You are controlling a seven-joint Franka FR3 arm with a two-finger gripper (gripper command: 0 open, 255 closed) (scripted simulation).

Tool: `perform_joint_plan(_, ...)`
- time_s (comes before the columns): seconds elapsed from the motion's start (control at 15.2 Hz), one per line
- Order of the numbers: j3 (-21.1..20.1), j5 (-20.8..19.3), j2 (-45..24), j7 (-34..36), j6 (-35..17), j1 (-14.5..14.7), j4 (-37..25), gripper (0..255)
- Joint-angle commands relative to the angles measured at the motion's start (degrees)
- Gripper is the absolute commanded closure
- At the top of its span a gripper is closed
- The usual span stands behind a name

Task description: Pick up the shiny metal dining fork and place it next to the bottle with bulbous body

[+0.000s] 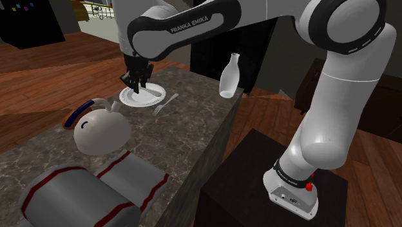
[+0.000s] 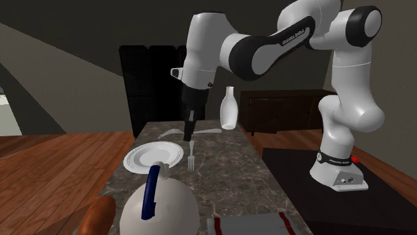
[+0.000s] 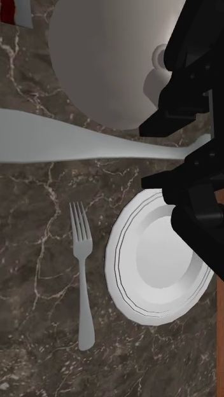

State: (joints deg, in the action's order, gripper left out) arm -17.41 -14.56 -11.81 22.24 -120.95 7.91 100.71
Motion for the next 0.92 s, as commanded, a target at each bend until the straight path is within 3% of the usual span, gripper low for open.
perform_joint_plan(0.0, -0.1, 0.3, 0.4, -0.3, 1.3, 0.0, -0.9, 255)
perform_joint_plan(0.86, -0.4, 1.5, 1.3, -2.2, 10.8, 0.2, -9.7, 255)
